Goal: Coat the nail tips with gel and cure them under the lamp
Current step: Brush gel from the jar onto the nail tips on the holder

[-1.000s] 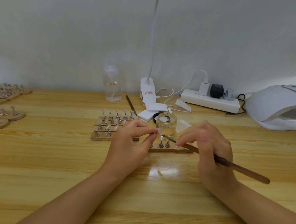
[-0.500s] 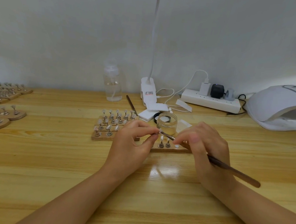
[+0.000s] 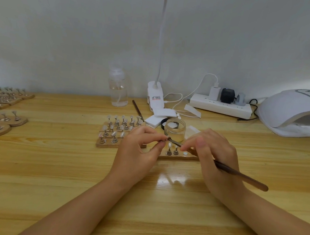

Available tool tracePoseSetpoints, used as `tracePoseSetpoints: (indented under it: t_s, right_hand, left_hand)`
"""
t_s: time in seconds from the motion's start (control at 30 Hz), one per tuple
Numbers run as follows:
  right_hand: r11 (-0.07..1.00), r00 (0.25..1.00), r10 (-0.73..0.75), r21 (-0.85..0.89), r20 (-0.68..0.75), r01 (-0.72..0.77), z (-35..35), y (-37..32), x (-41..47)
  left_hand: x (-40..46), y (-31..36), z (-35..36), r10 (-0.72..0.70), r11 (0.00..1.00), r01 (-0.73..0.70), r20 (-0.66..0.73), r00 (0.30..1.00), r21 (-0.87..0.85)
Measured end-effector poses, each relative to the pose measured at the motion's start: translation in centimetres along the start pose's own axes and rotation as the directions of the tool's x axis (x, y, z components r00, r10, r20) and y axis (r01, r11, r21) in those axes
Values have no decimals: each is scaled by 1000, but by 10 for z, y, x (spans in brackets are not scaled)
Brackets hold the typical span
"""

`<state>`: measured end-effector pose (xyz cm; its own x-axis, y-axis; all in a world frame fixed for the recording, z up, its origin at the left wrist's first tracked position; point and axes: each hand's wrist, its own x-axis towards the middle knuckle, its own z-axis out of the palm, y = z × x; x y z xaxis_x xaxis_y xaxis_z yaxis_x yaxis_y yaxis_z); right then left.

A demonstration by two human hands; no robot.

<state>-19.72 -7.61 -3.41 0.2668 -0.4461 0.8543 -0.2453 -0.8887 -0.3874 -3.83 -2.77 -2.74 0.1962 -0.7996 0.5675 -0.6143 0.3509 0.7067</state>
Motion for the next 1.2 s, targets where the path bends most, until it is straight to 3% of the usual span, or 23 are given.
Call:
tracePoseSetpoints:
  t_s: [0.37, 0.83, 1.03, 1.2]
  right_hand:
    - [991, 993, 110, 83, -31, -107, -4, -4, 2]
    - [994, 994, -107, 3, 2, 107, 1, -2, -1]
    - [998, 998, -61, 21, -32, 62, -1, -3, -1]
    - [998, 998, -52, 32, 20, 51, 1, -3, -1]
  left_hand:
    - [0, 1, -1, 50, 998, -53, -72, 996, -40]
    - [0, 0, -1, 19, 998, -21, -50, 999, -51]
    - [0, 0, -1, 8, 999, -10, -43, 999, -45]
    - [-1, 0, -2, 6, 999, -8, -48, 999, -37]
